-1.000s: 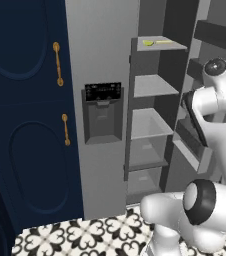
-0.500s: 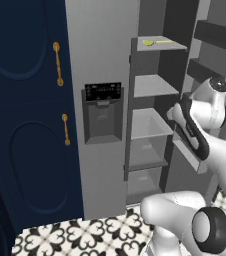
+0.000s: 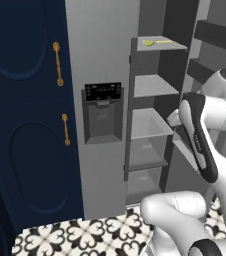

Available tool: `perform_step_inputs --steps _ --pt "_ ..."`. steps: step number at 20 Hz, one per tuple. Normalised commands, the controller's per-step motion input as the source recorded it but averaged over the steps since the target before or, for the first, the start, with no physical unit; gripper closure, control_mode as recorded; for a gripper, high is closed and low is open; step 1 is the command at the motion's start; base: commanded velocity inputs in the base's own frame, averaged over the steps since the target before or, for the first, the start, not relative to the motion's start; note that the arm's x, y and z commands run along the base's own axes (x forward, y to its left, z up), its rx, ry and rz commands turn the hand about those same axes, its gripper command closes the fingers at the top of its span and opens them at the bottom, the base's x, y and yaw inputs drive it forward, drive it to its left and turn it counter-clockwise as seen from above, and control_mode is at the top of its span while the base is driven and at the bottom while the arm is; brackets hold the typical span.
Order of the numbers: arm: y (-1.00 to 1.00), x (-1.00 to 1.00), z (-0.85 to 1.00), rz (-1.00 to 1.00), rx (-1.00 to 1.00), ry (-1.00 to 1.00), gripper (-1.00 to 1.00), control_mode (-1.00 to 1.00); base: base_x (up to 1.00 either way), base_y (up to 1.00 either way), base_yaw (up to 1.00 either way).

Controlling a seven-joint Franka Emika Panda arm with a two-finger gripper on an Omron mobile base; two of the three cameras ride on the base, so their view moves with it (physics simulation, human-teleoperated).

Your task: Grab a lemon wedge from the fridge and one ice cube from the ice bowl, and put them in the glass of lemonade.

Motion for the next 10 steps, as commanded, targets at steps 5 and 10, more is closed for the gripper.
perform_step_inputs --steps 5,10 --pt "0.27 -0.55 -0.06 0.00 0.00 -0.04 -1.00 -1.00 0.00 0.00 0.00" --pt "0.16 -0.11 -0.06 -0.01 -0.01 0.03 -1.00 -1.00 0.00 0.00 0.00"
